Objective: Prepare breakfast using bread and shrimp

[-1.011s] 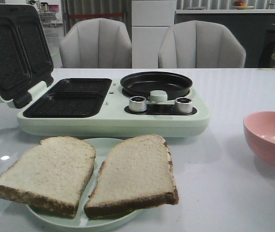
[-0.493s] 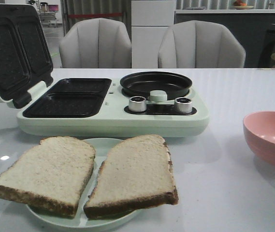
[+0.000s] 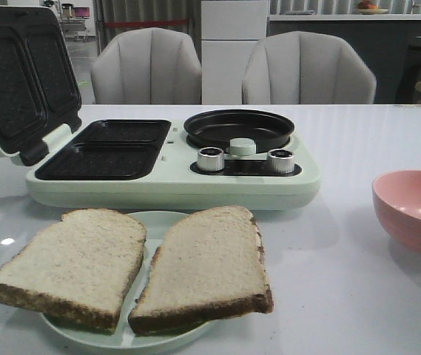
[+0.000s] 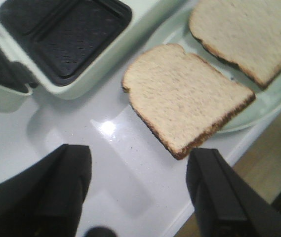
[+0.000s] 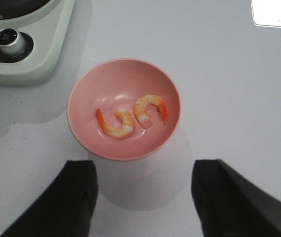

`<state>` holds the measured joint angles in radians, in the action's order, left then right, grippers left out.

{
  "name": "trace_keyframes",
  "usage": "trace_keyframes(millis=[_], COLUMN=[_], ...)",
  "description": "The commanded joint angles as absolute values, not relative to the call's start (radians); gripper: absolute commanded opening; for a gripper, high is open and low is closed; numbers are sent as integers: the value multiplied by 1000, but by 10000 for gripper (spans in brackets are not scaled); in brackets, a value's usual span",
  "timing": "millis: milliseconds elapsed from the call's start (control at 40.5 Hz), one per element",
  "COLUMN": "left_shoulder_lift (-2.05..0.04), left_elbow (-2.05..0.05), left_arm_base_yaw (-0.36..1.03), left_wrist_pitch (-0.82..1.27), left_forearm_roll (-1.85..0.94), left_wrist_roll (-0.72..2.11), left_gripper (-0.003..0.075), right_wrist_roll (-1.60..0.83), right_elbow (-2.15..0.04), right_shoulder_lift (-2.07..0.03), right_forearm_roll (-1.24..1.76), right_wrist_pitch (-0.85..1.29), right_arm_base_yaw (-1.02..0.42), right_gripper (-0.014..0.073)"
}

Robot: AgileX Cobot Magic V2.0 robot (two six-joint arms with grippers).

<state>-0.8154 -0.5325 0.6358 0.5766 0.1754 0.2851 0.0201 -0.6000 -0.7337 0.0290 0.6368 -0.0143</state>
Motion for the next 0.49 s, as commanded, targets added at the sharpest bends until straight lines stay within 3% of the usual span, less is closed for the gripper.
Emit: trace_keyframes(millis=[0, 271, 469], left_shoulder_lift=[-892, -1075, -1212], left_elbow=[-554, -481, -466], left_arm_base_yaw=[738, 932, 963], left_wrist_pitch=[530, 538, 530], left_forearm_roll=[314, 885, 1139], left_wrist_roll=[277, -147, -363], left_gripper=[457, 457, 457], right_wrist_roll=[17, 17, 17], right_elbow=[-633, -633, -633], right_shoulder_lift=[-735, -735, -735], right_forearm_roll=[27, 27, 27], right_wrist_pitch=[563, 563, 563], right_arm_base_yaw=[-12, -12, -12], right_gripper=[526, 526, 526])
